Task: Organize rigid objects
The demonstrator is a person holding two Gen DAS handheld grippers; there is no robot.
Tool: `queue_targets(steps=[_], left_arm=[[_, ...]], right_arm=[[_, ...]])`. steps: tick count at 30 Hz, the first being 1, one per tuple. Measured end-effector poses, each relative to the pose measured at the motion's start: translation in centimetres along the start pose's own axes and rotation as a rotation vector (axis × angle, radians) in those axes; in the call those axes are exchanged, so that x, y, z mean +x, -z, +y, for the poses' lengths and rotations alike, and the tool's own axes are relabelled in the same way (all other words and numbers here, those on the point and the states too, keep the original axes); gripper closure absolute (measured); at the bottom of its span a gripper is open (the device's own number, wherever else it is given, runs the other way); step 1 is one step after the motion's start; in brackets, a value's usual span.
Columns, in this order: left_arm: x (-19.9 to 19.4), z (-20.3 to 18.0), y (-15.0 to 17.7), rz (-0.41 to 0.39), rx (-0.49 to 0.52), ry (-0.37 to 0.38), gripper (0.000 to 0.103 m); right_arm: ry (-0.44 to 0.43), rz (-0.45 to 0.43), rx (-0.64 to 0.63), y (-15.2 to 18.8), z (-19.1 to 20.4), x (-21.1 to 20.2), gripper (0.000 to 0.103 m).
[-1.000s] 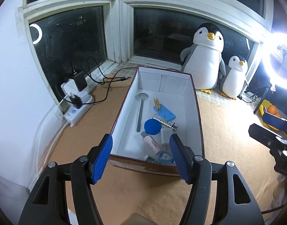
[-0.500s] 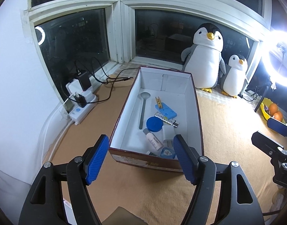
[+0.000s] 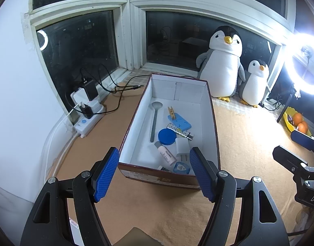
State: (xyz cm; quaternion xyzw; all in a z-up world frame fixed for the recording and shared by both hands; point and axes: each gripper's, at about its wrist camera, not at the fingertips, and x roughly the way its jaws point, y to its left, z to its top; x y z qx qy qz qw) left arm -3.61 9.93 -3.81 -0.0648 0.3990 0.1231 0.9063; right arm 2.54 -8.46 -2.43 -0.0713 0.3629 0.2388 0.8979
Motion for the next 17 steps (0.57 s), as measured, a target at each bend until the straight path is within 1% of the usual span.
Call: queue_targets(steps=[17], left_arm=[[0.12, -0.14, -0.02, 0.002, 0.004, -0.003, 0.032]], right_arm=[[0.007, 0.008, 0.0, 0.16, -0.32, 0.16, 0.022]])
